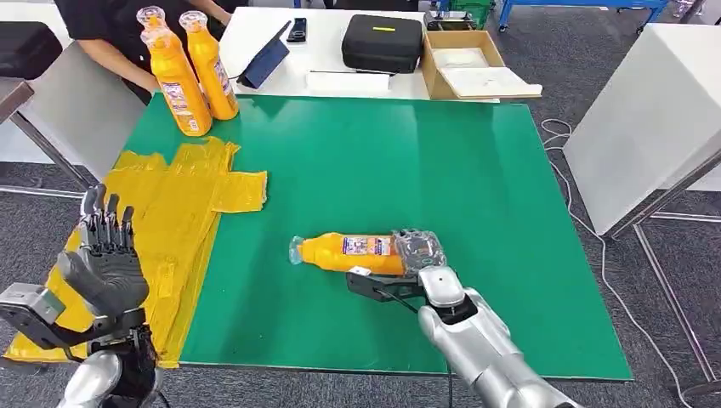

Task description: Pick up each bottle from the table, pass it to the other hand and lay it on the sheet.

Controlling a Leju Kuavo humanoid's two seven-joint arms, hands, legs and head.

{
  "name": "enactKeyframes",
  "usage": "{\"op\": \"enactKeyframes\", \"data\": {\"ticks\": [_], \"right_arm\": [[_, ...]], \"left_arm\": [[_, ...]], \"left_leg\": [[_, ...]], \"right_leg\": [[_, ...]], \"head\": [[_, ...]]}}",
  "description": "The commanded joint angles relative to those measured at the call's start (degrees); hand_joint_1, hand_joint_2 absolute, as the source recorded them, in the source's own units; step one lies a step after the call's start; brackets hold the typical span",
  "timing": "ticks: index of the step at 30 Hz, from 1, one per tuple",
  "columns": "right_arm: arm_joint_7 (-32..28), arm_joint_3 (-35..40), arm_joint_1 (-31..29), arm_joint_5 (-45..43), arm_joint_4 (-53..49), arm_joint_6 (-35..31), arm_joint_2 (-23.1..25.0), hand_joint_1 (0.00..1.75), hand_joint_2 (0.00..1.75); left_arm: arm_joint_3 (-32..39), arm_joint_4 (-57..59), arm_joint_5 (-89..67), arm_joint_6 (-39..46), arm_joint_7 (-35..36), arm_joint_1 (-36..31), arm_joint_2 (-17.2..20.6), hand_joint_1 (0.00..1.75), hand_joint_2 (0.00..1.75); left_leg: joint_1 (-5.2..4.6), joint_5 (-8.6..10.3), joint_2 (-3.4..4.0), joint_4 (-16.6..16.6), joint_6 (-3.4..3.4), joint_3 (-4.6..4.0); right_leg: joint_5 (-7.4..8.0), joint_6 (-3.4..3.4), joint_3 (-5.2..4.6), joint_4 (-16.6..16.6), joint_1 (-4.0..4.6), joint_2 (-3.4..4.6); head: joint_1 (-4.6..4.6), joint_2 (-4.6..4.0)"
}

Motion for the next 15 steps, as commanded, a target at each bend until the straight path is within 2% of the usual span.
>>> {"op": "enactKeyframes", "data": {"ticks": [1, 6, 8, 9, 15], "right_arm": [[-1.8, -1.3, 2.1, -3.9, -14.8, 2.2, -5.3, 1.75, 1.75], [-1.7, -3.8, 2.1, -8.7, -22.8, 0.8, -6.8, 1.75, 1.75], [-2.1, -3.9, 1.1, -9.9, -23.6, 0.7, -6.7, 1.75, 1.75], [-2.2, -3.8, 1.0, -10.6, -24.5, 0.5, -6.7, 1.75, 1.75], [-2.2, -4.2, 1.3, -12.9, -25.1, -1.0, -7.3, 1.75, 1.75]], "left_arm": [[0.2, 4.6, 2.6, -1.5, 1.2, -3.9, 0.6, 0.0, 0.0], [-0.1, 5.8, 4.2, -3.6, 1.4, -3.3, -0.1, 0.0, 0.0], [-0.6, 6.1, 4.2, -3.5, 1.1, -3.4, -0.5, 0.0, 0.0], [-1.0, 6.2, 4.2, -3.5, 0.9, -3.3, -0.4, 0.0, 0.0], [-1.7, 7.6, 6.4, -4.3, 1.3, -3.3, -0.5, 0.0, 0.0]], "left_leg": [[0.06, -0.01, -0.25, 0.0, -0.21, 0.02], [0.01, -0.02, -0.17, 0.0, -0.18, -0.14], [0.05, -0.1, -0.25, 0.1, -0.37, 0.0], [-0.01, -0.01, -0.14, 0.0, -0.18, -0.16], [-0.01, 0.01, -0.16, 0.0, -0.16, -0.12]], "right_leg": [[-0.05, -0.09, 0.08, 0.0, 0.03, -0.06], [-0.03, -0.07, -0.06, 0.0, -0.01, 0.0], [-0.12, -0.15, 0.06, 0.1, 0.0, 0.06], [-0.02, -0.06, -0.11, 0.1, -0.03, 0.02], [-0.01, -0.05, -0.08, 0.0, -0.02, -0.02]], "head": [[0.0, 0.0], [-0.02, 0.0], [0.0, 0.0], [-0.02, 0.0], [0.0, 0.0]]}}
